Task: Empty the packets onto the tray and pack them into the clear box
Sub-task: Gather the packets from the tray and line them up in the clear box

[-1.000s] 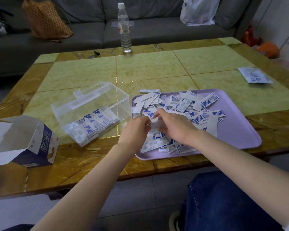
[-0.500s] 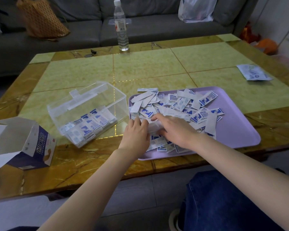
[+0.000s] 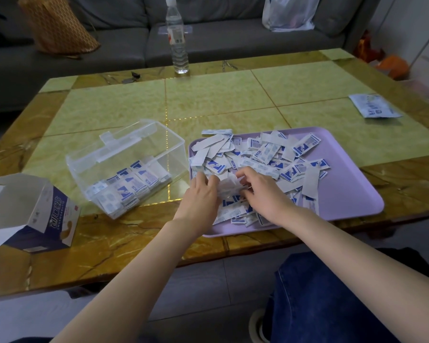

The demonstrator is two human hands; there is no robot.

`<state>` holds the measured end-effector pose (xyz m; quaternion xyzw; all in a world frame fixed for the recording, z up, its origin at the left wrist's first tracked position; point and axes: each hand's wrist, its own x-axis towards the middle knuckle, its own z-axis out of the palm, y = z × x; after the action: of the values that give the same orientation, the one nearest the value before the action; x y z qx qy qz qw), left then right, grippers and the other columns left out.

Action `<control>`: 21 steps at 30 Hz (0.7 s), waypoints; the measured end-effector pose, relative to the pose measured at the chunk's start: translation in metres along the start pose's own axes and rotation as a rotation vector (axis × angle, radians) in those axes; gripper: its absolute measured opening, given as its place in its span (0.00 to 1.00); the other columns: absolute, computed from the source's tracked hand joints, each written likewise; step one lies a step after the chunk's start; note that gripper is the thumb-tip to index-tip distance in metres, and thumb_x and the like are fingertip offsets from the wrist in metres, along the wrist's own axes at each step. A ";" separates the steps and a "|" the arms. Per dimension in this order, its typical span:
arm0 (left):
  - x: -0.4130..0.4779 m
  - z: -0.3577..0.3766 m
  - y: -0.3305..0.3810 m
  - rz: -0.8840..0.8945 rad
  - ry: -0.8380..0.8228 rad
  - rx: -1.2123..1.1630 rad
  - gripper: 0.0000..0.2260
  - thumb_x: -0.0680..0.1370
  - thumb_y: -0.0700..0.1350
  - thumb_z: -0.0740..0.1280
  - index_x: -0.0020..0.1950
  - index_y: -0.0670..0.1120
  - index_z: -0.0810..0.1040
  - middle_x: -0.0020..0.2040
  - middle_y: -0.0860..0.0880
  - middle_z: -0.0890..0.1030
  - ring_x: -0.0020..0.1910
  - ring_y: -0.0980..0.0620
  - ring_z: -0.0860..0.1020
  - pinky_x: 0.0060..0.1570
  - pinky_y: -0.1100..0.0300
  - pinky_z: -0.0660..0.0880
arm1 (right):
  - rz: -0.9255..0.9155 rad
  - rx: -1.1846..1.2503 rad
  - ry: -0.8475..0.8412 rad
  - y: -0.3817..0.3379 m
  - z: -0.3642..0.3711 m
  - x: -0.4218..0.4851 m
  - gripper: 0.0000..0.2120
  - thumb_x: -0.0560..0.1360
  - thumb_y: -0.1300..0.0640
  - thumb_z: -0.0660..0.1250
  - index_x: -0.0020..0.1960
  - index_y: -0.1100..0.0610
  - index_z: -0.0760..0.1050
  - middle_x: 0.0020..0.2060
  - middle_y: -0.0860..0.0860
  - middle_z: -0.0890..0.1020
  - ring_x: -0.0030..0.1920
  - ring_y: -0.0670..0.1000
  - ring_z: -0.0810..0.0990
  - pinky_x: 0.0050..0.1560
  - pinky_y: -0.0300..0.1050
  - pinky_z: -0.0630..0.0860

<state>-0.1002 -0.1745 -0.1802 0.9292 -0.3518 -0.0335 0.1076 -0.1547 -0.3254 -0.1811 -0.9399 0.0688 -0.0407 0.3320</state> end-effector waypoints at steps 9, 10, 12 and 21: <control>-0.001 0.003 0.004 0.017 0.062 0.233 0.13 0.80 0.42 0.57 0.65 0.46 0.63 0.61 0.47 0.69 0.60 0.46 0.65 0.56 0.56 0.63 | -0.130 -0.018 0.039 -0.016 0.007 -0.008 0.22 0.75 0.67 0.63 0.67 0.56 0.66 0.63 0.53 0.73 0.62 0.51 0.73 0.60 0.42 0.71; 0.000 0.003 0.004 0.019 0.069 0.226 0.13 0.81 0.42 0.57 0.65 0.46 0.63 0.61 0.47 0.69 0.60 0.46 0.65 0.56 0.57 0.63 | -0.153 -0.033 0.074 -0.017 0.006 -0.007 0.20 0.75 0.66 0.64 0.66 0.56 0.68 0.61 0.53 0.74 0.59 0.51 0.74 0.59 0.43 0.72; 0.000 0.004 0.002 0.029 0.058 0.200 0.12 0.81 0.44 0.56 0.65 0.45 0.62 0.61 0.47 0.68 0.60 0.46 0.65 0.57 0.57 0.63 | -0.186 -0.053 0.129 -0.020 0.003 -0.007 0.13 0.76 0.63 0.65 0.60 0.56 0.72 0.56 0.51 0.75 0.52 0.50 0.76 0.51 0.43 0.74; -0.001 0.007 0.001 0.030 -0.001 0.126 0.12 0.81 0.43 0.55 0.65 0.44 0.61 0.62 0.47 0.67 0.59 0.47 0.65 0.59 0.57 0.64 | -0.141 -0.128 0.066 -0.024 -0.013 0.006 0.03 0.76 0.60 0.65 0.47 0.56 0.78 0.47 0.48 0.77 0.48 0.50 0.77 0.50 0.47 0.75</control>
<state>-0.1019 -0.1758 -0.1866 0.9287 -0.3674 -0.0101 0.0494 -0.1481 -0.3161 -0.1554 -0.9599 0.0158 -0.0902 0.2650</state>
